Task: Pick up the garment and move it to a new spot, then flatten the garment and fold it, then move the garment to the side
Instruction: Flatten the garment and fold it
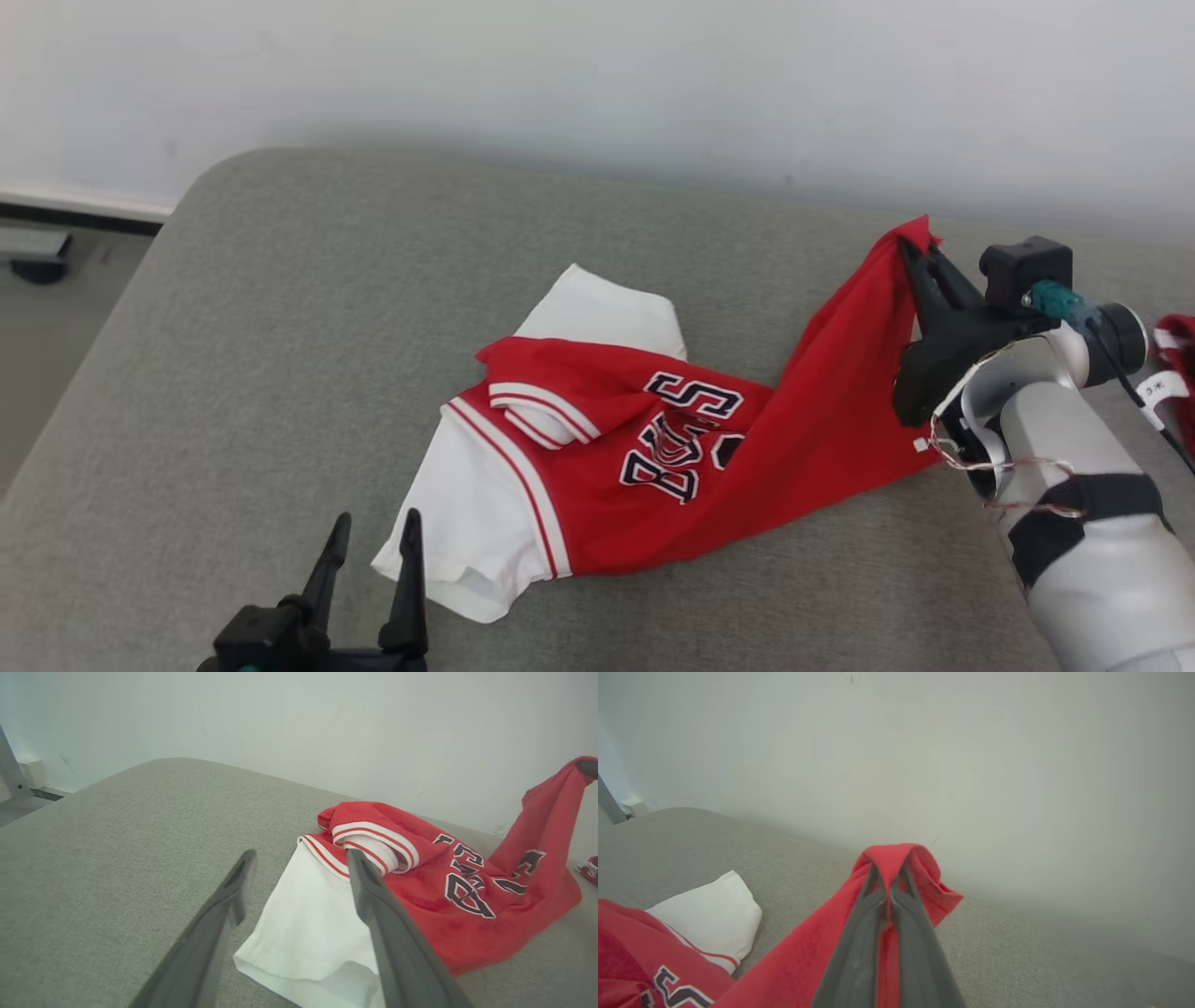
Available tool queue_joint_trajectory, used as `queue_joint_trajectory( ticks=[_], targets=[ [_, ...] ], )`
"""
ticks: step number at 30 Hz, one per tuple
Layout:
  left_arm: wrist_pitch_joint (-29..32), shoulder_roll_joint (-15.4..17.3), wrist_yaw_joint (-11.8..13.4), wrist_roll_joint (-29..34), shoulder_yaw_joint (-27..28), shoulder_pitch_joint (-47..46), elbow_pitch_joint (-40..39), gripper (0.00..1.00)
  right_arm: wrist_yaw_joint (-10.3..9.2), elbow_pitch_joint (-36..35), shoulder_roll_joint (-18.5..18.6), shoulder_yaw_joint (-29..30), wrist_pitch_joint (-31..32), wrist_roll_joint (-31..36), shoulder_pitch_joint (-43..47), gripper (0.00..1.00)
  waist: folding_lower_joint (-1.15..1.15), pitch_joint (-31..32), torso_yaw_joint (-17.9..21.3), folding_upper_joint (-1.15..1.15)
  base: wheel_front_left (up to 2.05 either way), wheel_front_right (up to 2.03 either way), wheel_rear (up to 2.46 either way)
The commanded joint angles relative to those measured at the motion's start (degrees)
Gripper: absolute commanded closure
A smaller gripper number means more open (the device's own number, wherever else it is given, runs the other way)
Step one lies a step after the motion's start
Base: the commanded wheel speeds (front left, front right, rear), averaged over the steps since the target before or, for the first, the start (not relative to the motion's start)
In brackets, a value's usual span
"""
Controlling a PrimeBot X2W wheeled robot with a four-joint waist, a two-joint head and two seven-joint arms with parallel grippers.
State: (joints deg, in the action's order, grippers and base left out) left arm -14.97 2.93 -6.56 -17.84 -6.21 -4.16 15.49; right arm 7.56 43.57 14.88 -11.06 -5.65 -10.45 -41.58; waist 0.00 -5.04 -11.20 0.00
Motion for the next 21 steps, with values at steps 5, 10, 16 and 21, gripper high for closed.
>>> queue_joint_trajectory(
  ticks=[5,10,16,21],
  targets=[
    [-0.2,-0.1,0.5,-1.1,-1.4,-1.3,0.6,0.0,-0.13,11.2,-1.3,-0.7,-5.0,1.6,-5.3,0.0,0.0,-1.5,-2.7,0.0,0.0,0.0,0.0],
    [-0.2,-0.1,0.9,-1.0,0.0,0.1,0.2,0.0,-0.14,15.9,-2.1,-3.0,-8.5,0.5,-6.5,0.0,0.0,-0.8,-0.6,0.0,0.0,0.0,0.0],
    [-0.2,-0.1,0.7,-0.1,1.9,0.6,-0.4,0.0,-0.14,13.6,-1.1,-3.8,-9.6,-4.3,-4.3,0.0,0.0,-0.1,2.8,0.0,0.0,0.0,0.0],
    [-0.2,-0.1,0.4,0.2,2.7,1.1,-1.0,0.0,-0.13,6.8,1.6,-3.0,-9.5,-7.1,3.1,0.0,0.0,0.0,4.3,0.0,0.0,0.0,0.0]
  ],
)
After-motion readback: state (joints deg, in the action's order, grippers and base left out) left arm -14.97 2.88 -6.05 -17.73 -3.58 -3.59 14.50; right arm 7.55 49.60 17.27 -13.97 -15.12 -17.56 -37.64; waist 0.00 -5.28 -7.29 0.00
